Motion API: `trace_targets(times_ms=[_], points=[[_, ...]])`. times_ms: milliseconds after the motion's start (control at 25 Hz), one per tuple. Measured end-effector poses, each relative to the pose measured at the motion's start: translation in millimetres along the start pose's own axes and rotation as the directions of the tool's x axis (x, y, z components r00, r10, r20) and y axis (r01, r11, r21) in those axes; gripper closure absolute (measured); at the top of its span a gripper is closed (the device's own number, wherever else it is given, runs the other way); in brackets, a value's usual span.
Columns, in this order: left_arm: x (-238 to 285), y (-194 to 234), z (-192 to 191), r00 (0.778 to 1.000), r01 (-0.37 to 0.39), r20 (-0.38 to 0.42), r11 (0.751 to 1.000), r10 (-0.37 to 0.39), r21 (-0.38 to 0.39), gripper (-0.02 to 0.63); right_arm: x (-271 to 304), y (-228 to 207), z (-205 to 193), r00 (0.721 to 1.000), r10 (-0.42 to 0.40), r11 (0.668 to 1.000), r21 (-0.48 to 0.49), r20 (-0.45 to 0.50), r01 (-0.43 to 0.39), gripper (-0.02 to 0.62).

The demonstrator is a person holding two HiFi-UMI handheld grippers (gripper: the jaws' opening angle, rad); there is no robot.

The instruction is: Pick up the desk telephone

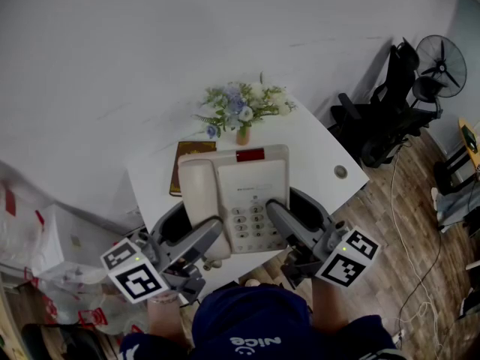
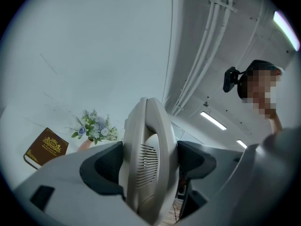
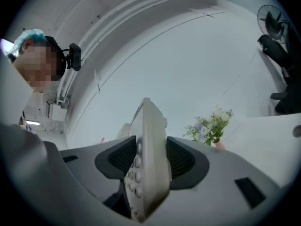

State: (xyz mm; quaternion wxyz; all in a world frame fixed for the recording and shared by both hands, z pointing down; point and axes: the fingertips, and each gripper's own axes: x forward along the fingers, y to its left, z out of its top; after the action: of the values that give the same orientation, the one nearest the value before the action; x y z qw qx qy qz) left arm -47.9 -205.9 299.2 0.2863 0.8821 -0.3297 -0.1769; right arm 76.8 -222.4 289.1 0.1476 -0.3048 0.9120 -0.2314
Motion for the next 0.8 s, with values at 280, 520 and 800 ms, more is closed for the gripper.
trace_targets(times_ms=[280, 520, 800], points=[[-2.5, 0.5, -2.5, 1.000, -0.008, -0.003, 1.000, 0.008, -0.006, 0.229, -1.6, 0.3, -4.0, 1.000, -0.004, 1.000, 0.012, 0.000, 0.004, 0.373], [-2.4, 2.5, -5.1, 1.000, -0.013, -0.012, 1.000, 0.013, -0.014, 0.229, -2.1, -1.6, -6.5, 1.000, -0.009, 1.000, 0.016, -0.001, 0.009, 0.373], [-3.2, 1.9, -4.9, 1.000, -0.012, -0.009, 1.000, 0.012, -0.016, 0.229, -2.0, 0.1, -5.2, 1.000, -0.007, 1.000, 0.009, 0.005, 0.007, 0.373]])
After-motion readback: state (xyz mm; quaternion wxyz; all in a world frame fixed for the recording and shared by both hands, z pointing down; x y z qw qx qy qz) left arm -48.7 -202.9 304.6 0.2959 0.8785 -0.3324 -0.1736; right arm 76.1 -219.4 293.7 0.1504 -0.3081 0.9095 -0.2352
